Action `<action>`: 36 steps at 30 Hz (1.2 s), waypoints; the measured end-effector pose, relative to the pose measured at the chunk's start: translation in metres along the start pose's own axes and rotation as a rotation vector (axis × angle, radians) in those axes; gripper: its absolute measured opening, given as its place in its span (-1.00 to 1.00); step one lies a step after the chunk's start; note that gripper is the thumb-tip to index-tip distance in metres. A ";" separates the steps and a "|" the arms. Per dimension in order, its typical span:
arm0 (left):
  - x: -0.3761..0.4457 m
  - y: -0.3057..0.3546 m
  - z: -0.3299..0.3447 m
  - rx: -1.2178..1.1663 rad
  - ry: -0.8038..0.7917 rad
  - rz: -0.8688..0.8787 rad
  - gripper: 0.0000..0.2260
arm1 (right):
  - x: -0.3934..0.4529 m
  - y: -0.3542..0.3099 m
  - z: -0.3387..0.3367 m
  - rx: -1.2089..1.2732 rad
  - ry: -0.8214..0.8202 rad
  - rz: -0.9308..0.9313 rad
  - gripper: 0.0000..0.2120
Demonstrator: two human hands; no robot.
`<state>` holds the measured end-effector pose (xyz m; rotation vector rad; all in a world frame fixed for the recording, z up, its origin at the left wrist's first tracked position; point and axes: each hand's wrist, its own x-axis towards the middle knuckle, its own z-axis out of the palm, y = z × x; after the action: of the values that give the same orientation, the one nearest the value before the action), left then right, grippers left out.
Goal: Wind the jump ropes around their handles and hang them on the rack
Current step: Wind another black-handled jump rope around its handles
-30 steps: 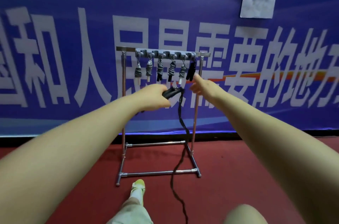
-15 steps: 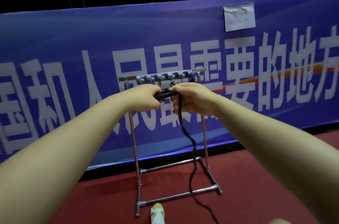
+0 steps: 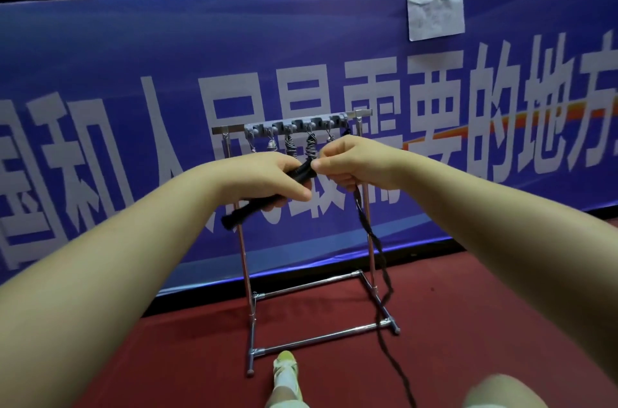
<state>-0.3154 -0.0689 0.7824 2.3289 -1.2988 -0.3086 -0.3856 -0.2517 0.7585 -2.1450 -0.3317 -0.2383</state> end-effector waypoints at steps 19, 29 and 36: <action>-0.007 -0.006 0.028 -1.082 -0.103 0.147 -0.82 | 0.006 0.012 0.014 0.286 0.105 0.043 -0.51; -0.001 -0.019 0.015 -1.441 0.065 0.271 -0.76 | 0.002 0.015 0.030 0.205 0.114 0.064 -0.38; 0.001 -0.035 0.016 -0.879 0.281 0.066 -0.73 | -0.003 -0.024 0.031 -0.660 0.147 0.051 -0.83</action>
<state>-0.2948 -0.0581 0.7512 1.5130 -0.8491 -0.4084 -0.3952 -0.2133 0.7587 -2.7580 -0.1159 -0.5308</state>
